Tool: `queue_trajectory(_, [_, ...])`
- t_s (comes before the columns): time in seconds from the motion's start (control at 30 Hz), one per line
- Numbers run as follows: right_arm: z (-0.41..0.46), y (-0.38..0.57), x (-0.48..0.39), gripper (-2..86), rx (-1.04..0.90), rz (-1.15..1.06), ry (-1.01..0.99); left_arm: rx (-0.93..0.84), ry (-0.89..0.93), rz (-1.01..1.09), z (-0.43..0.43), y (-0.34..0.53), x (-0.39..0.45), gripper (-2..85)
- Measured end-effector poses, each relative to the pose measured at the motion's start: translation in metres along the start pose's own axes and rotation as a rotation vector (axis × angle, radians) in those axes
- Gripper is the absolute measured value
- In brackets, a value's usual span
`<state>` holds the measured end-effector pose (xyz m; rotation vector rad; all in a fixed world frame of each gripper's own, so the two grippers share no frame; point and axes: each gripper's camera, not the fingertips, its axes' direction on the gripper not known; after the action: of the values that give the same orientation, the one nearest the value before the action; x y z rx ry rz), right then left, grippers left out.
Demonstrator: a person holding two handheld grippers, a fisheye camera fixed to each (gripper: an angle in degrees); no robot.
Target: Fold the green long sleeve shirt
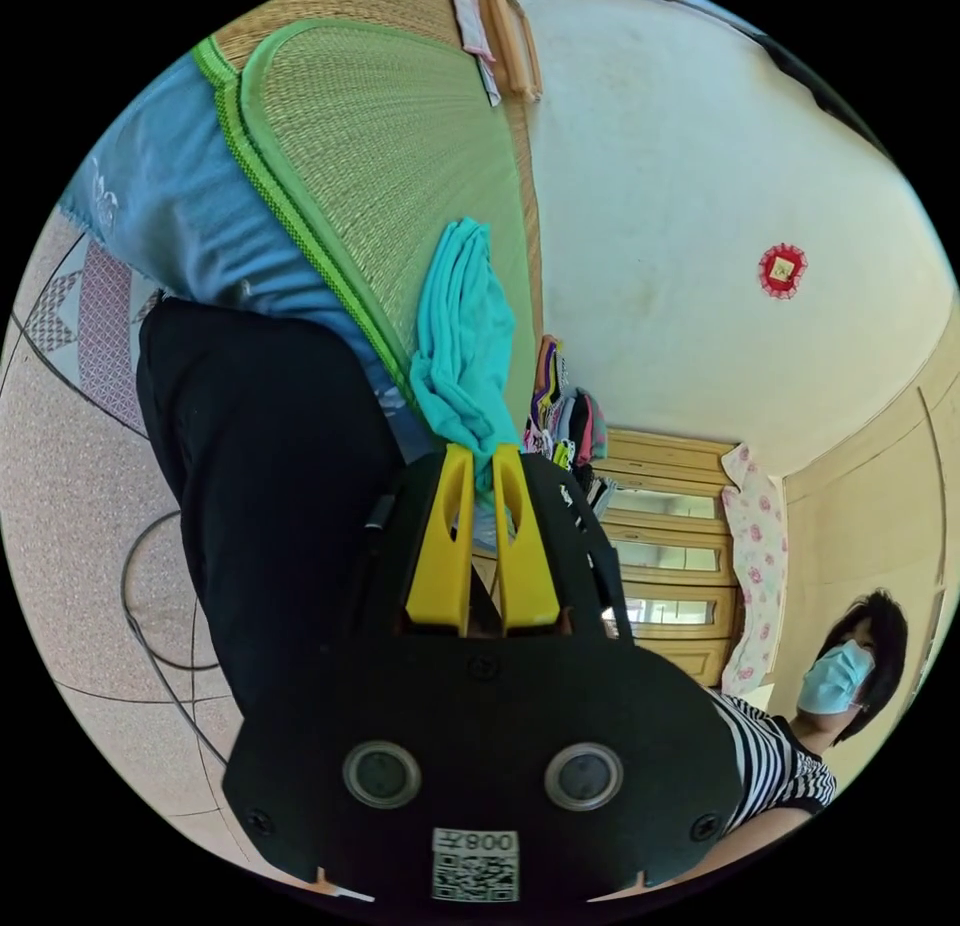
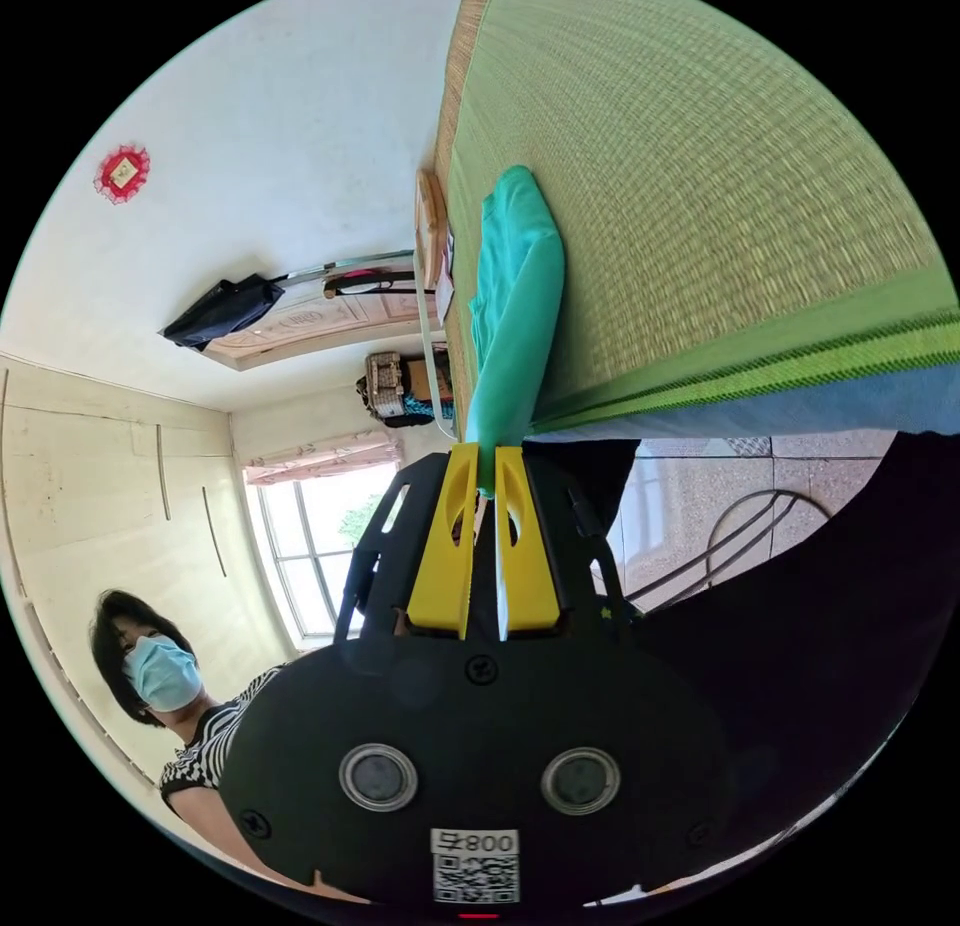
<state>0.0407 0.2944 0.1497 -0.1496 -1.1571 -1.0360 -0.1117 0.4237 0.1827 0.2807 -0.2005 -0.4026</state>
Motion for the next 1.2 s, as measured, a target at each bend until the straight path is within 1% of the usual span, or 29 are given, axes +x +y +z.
queue_trajectory(0.4, [0.023, 0.066, 0.143, 2.4, 0.04, -0.014, -0.047, -0.053, -0.011, 0.065, -0.05, -0.017, 0.11, 3.5])
queue_trajectory(0.7, [0.027, 0.111, 0.255, 2.4, 0.088, -0.057, -0.085, -0.095, 0.034, 0.105, -0.077, -0.039, 0.221, 3.4])
queue_trajectory(0.9, [0.019, 0.139, 0.336, 2.1, 0.133, -0.095, -0.12, -0.146, 0.059, 0.157, -0.084, -0.064, 0.318, 3.5])
queue_trajectory(1.2, [-0.007, 0.172, 0.453, 2.0, 0.244, -0.181, -0.195, -0.245, 0.09, 0.28, -0.072, -0.118, 0.509, 3.4])
